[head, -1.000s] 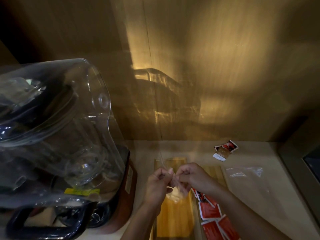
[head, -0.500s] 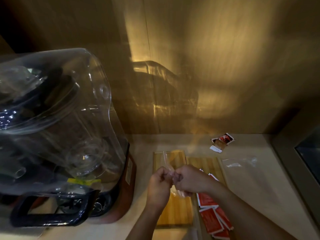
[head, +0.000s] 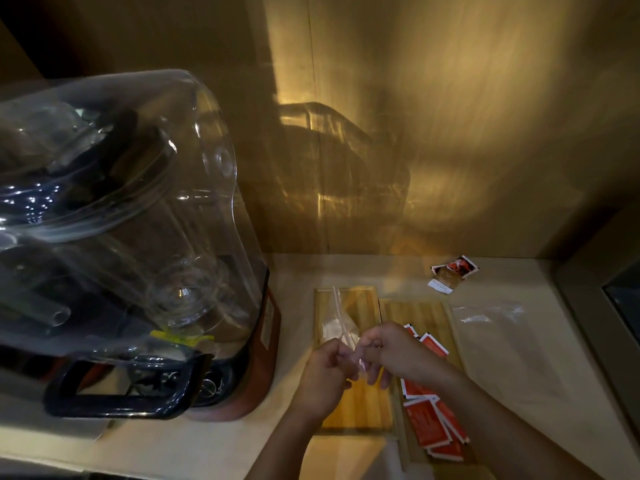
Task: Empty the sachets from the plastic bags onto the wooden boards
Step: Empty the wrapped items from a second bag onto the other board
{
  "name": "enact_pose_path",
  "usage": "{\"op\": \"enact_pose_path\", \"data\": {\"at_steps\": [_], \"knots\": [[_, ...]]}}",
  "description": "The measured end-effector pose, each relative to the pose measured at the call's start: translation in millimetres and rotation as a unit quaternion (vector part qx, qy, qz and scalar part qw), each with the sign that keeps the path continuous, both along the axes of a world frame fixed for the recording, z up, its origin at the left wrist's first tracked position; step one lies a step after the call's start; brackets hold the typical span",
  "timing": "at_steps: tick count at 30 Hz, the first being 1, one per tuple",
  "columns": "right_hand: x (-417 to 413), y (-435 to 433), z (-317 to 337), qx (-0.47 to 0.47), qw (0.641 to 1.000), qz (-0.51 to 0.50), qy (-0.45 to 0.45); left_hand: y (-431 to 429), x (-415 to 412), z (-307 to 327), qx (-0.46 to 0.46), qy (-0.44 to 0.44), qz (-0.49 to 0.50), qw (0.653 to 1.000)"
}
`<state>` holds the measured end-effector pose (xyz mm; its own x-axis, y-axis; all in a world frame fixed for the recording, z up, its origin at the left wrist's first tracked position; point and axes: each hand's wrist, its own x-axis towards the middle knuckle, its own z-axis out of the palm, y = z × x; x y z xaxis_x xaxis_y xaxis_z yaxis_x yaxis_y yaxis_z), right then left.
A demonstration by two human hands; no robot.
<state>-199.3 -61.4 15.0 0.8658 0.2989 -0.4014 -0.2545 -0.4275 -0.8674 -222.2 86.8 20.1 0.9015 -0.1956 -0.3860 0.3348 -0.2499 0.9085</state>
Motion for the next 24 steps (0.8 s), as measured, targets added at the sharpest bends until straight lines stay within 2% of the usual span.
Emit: {"op": "enact_pose_path", "data": {"at_steps": [4,10,12,17,21,24], "knots": [[2,0,1,-0.046,0.998,0.025,-0.018,0,-1,-4,0.023,-0.035,0.013,0.999],[-2,8,-3,-0.179,0.976,0.051,-0.116,-2,-6,-10,0.207,-0.142,-0.006,0.968],[-3,5,-6,-0.223,0.963,0.041,-0.144,0,-8,-11,0.241,-0.170,0.015,0.955],[-7,1,-14,-0.219,0.967,-0.006,-0.127,0,-5,-15,0.252,-0.127,0.043,0.958],[-11,5,-18,-0.210,0.973,0.046,-0.084,-5,-7,-13,0.251,-0.106,0.021,0.962],[-12,8,-20,-0.222,0.969,0.053,-0.091,-5,-6,-13,0.248,-0.141,0.008,0.959]]}}
